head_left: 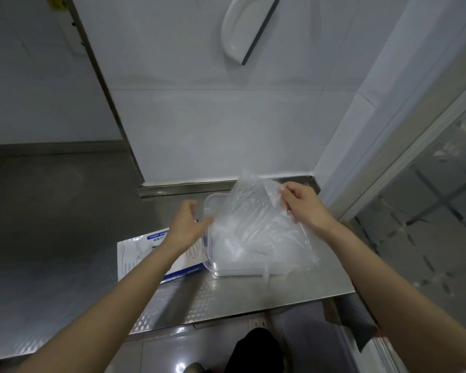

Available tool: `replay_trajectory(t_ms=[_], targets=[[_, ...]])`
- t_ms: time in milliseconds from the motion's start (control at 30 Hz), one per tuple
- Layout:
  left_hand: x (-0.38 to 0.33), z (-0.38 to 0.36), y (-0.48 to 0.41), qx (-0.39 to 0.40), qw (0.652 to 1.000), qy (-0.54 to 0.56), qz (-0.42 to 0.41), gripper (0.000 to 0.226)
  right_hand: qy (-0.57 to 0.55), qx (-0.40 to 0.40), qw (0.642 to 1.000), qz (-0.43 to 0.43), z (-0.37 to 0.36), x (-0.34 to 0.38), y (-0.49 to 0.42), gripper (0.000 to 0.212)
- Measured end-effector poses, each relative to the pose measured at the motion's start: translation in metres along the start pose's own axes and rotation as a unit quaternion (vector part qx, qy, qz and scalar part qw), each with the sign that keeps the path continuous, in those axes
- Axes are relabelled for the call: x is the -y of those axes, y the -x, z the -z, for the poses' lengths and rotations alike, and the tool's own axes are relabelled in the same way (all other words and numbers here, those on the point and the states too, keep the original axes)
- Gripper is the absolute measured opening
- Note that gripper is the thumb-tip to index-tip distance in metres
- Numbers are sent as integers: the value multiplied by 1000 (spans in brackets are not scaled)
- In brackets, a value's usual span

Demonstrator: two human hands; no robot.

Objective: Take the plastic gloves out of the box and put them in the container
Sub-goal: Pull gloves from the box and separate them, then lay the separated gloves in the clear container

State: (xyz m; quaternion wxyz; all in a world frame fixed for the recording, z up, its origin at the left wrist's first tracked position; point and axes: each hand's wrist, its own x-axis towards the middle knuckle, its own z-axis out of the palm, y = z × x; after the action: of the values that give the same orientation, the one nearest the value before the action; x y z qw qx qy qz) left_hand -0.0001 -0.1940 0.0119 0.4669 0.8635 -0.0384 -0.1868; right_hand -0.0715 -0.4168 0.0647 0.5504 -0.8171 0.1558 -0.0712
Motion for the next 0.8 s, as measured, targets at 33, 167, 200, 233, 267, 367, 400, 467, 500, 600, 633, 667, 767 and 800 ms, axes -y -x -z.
replay_trajectory(t_ms=[33, 167, 200, 233, 267, 367, 400, 467, 500, 600, 633, 667, 767, 800], targets=[[-10, 5, 0, 21, 999, 39, -25, 72, 4, 32, 999, 5, -4, 3, 0, 36], [-47, 14, 5, 191, 972, 116, -77, 63, 30, 119, 992, 1, -15, 13, 0, 37], [-50, 14, 3, 227, 961, 129, -95, 47, 31, 132, 991, -6, -16, 14, -1, 36], [-52, 13, 3, 238, 955, 138, -107, 31, 32, 137, 990, -13, -16, 16, -1, 36], [-51, 12, 1, 222, 958, 146, -107, 19, 34, 138, 990, -19, -16, 16, -2, 39], [-48, 7, -8, 117, 975, 174, -73, 13, 62, 129, 989, -42, -7, 8, -5, 40], [-48, 6, -9, 93, 979, 169, -69, 14, 72, 125, 988, -59, -4, 4, -6, 38], [-50, 5, -10, 65, 988, 118, -81, 17, 93, 96, 987, -86, 0, -5, -8, 31], [-50, 5, -11, 59, 990, 88, -91, 18, 122, 52, 988, -79, 1, -10, -10, 24], [-52, 6, -19, 92, 988, 27, -124, 21, 162, -53, 985, 8, 3, -4, -7, 25], [-53, 6, -21, 117, 984, 12, -137, 21, 159, -35, 986, 31, 2, 2, -6, 33], [-55, 6, -23, 143, 978, -3, -149, 19, 171, 2, 984, 46, 1, 8, -5, 44], [-65, 5, -26, 207, 964, -7, -170, 20, 248, 112, 961, 54, -6, 15, -8, 65], [-70, 5, -26, 219, 961, -13, -171, 22, 256, 124, 957, 55, -7, 14, -11, 56]])
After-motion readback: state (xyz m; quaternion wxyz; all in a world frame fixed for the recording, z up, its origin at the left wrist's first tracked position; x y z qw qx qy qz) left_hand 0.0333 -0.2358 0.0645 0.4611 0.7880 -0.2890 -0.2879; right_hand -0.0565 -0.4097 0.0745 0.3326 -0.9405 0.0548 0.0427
